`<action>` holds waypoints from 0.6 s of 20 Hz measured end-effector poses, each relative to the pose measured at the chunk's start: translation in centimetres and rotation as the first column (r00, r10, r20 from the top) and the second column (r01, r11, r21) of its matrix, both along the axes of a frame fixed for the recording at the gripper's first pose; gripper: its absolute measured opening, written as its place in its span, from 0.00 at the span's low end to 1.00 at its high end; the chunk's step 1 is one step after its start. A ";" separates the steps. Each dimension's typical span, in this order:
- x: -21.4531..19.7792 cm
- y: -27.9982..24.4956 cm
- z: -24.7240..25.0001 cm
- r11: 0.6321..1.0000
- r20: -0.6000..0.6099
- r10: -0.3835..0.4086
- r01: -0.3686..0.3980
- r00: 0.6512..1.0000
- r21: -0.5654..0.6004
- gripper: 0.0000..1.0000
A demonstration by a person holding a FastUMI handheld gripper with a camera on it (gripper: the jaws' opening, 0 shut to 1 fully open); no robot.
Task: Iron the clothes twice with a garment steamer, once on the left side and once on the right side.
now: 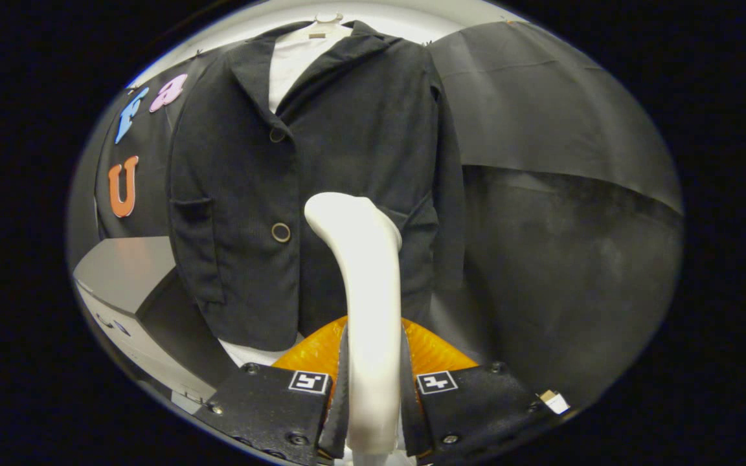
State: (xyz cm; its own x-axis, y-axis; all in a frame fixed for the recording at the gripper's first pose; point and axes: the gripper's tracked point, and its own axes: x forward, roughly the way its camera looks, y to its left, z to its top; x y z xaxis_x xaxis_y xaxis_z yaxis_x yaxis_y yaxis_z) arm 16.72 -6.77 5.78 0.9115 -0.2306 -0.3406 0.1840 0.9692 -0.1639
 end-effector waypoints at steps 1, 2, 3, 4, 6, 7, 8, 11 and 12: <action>-0.2 -0.3 -0.6 1.000 -0.015 -0.007 0.007 1.000 0.006 0.36; -0.3 -0.4 -1.2 1.000 -0.029 -0.015 0.015 0.999 0.014 0.36; -0.4 -0.6 -1.8 1.000 -0.039 -0.022 0.023 0.999 0.017 0.36; -0.3 -0.8 -2.2 0.999 -0.050 -0.029 0.030 0.998 0.017 0.36; -0.3 -1.0 -3.1 0.999 -0.073 -0.039 0.040 0.997 0.020 0.36; -0.3 -1.1 -3.6 0.999 -0.082 -0.042 0.044 0.996 0.021 0.36; -0.2 -1.1 -4.0 0.999 -0.092 -0.045 0.047 0.995 0.019 0.36; -0.4 -1.3 -5.0 0.998 -0.116 -0.052 0.054 0.992 0.015 0.36; -0.5 -1.3 -5.4 0.998 -0.126 -0.053 0.056 0.991 0.015 0.36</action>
State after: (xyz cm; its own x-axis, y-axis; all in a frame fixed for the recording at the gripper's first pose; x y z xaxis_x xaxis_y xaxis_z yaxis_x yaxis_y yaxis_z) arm 16.24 -8.06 0.39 0.8475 -0.2713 -0.4561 0.2158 0.9614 -0.1709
